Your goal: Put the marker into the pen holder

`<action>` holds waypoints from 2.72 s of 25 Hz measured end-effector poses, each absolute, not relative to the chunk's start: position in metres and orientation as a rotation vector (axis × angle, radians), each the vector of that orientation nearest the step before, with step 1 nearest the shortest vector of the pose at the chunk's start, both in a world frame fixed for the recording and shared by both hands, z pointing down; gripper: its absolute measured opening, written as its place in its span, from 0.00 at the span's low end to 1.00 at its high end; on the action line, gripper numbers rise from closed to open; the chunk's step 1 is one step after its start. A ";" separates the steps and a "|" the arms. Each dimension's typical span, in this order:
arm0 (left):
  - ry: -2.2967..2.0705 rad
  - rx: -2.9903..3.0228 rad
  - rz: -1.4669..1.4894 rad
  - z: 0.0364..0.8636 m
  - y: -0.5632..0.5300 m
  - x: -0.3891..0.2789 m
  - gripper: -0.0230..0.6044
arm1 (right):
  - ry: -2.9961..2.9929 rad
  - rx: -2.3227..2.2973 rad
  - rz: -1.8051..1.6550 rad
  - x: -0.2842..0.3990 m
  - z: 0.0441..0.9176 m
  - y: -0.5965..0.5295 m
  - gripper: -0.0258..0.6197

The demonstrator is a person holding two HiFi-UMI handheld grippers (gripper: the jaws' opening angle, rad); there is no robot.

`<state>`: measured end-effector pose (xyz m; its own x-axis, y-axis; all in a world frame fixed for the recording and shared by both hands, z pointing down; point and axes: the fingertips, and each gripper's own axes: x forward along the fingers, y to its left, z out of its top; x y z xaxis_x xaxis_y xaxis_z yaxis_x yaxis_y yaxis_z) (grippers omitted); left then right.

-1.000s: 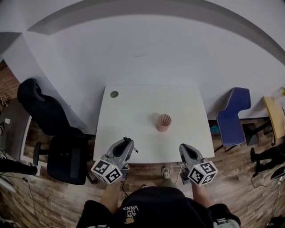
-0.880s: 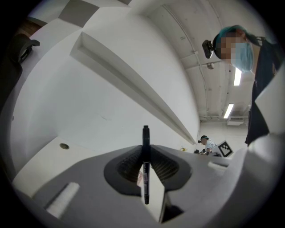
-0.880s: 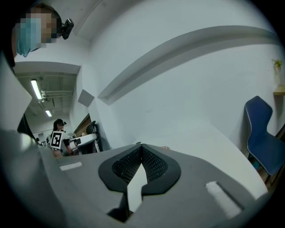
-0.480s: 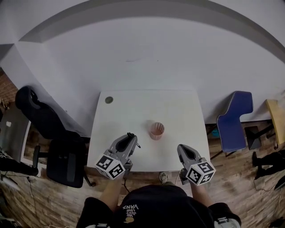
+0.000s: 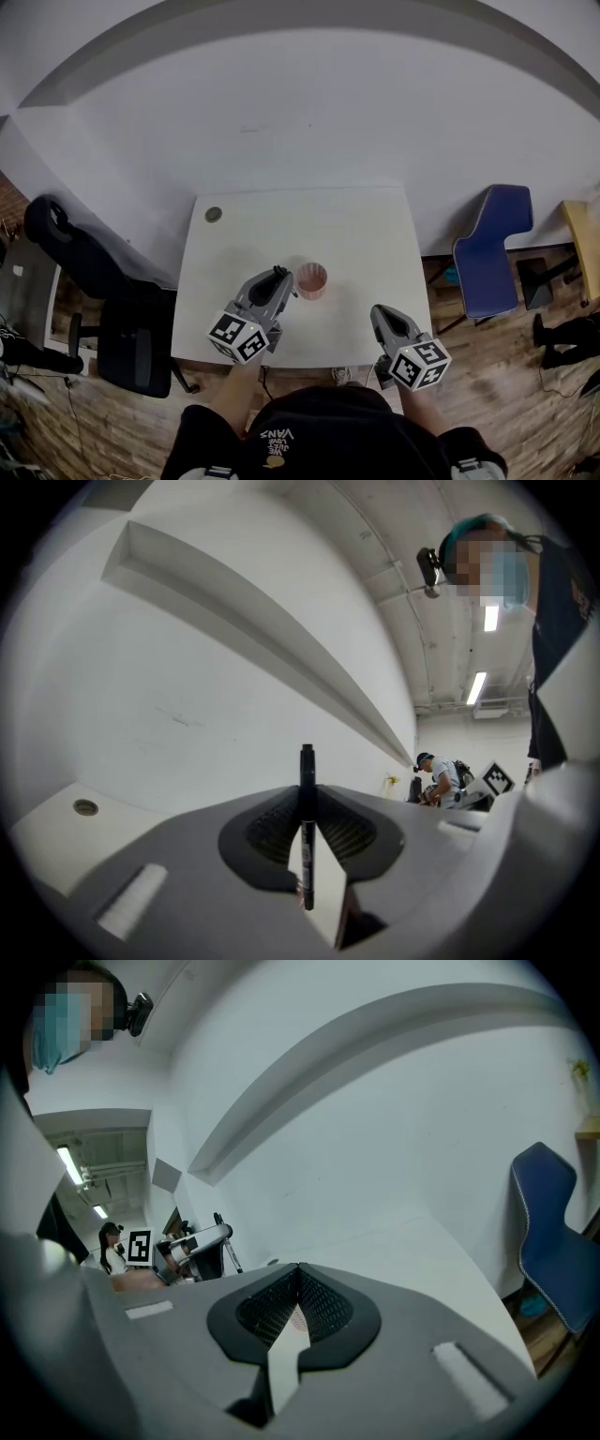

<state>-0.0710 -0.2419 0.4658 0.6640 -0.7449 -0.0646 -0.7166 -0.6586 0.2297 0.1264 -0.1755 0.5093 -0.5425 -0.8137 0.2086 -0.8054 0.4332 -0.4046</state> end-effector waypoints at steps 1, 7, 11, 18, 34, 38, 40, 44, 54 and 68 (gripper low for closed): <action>-1.195 2.698 -0.217 0.467 -0.245 -0.067 0.20 | 2.641 -1.497 -0.738 0.130 0.511 -0.176 0.04; -1.199 2.712 -0.177 0.476 -0.262 -0.048 0.20 | 2.637 -1.499 -0.767 0.144 0.520 -0.183 0.04; -1.213 2.715 -0.138 0.487 -0.272 -0.039 0.20 | 2.627 -1.489 -0.799 0.150 0.523 -0.185 0.04; -1.259 2.682 -0.072 0.519 -0.284 -0.035 0.20 | 2.609 -1.511 -0.843 0.169 0.530 -0.184 0.04; -1.281 2.624 0.076 0.570 -0.299 -0.031 0.21 | 2.589 -1.543 -0.879 0.185 0.539 -0.194 0.04; -1.271 2.629 0.117 0.576 -0.300 -0.029 0.21 | 2.589 -1.545 -0.880 0.184 0.540 -0.196 0.04; -1.269 2.622 0.132 0.581 -0.300 -0.029 0.21 | 2.592 -1.543 -0.883 0.183 0.541 -0.197 0.04; -1.267 2.597 0.180 0.591 -0.300 -0.030 0.21 | 2.598 -1.540 -0.887 0.180 0.542 -0.200 0.04; -1.246 2.567 0.277 0.608 -0.303 -0.029 0.21 | 2.605 -1.536 -0.891 0.174 0.544 -0.208 0.04; -1.237 2.549 0.345 0.617 -0.306 -0.033 0.21 | 2.611 -1.540 -0.904 0.167 0.547 -0.210 0.04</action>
